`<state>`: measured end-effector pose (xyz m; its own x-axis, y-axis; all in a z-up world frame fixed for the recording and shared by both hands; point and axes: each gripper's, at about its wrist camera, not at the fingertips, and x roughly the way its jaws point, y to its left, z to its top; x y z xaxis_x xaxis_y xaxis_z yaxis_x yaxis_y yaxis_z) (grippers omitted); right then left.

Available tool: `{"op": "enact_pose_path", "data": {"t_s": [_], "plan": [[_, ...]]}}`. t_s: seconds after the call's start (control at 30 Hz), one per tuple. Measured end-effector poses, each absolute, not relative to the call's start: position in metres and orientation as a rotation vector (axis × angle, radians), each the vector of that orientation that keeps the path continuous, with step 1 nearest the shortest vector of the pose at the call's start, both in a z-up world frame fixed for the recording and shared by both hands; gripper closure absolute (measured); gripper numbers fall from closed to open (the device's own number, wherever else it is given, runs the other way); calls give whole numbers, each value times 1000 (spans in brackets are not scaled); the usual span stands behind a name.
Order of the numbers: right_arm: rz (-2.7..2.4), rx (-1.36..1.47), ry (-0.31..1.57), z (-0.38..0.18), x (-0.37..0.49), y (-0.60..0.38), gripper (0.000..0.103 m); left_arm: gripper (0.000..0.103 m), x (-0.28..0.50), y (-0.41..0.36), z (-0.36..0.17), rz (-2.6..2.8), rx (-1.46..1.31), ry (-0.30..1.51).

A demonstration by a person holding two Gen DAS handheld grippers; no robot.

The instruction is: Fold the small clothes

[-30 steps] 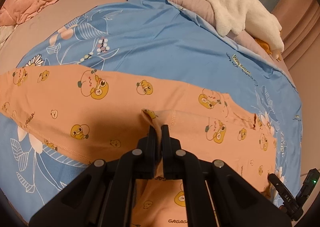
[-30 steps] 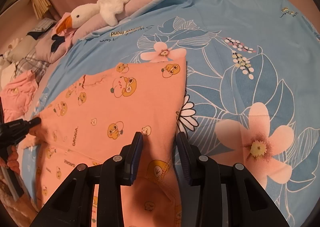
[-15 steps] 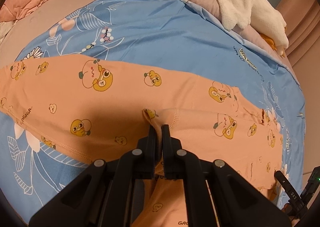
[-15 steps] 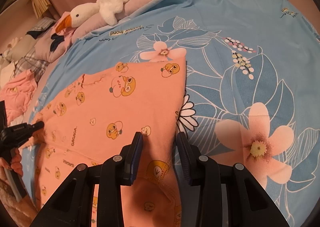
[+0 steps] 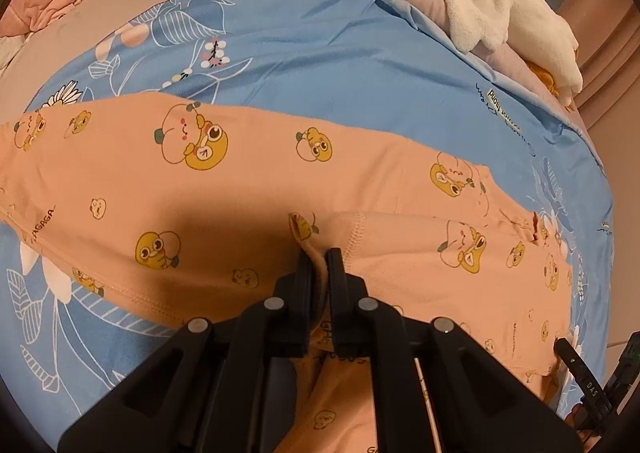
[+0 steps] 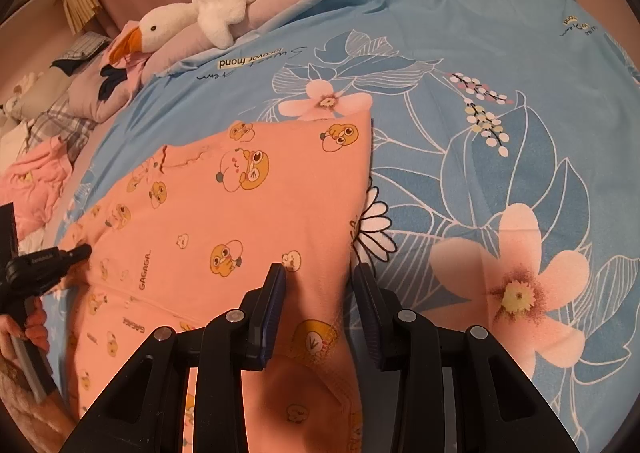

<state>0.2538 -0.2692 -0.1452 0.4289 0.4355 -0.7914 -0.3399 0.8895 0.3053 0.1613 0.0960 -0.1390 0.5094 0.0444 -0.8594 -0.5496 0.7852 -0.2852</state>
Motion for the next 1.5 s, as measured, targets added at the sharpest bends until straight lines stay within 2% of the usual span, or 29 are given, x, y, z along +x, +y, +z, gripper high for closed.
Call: {"op": "enact_pose_path", "data": {"t_s": [0.87,1.23,1.4,1.47,1.5], "plan": [[460,50,1012,-149,251,-261,65,92,157,96,-149,347,-591,955],[439,10,1006,-149,250,-256,65,90,150,106,-146,304,-681,949],[428,-8,1008,-147,249,-255,65,67,126,100,-120,315,-608,886],[404,-19,997,-143,247,-254,65,43,114,101,-111,308,-602,868],[396,-24,988,-141,245,-254,65,39,104,103,-104,306,-605,855]]}}
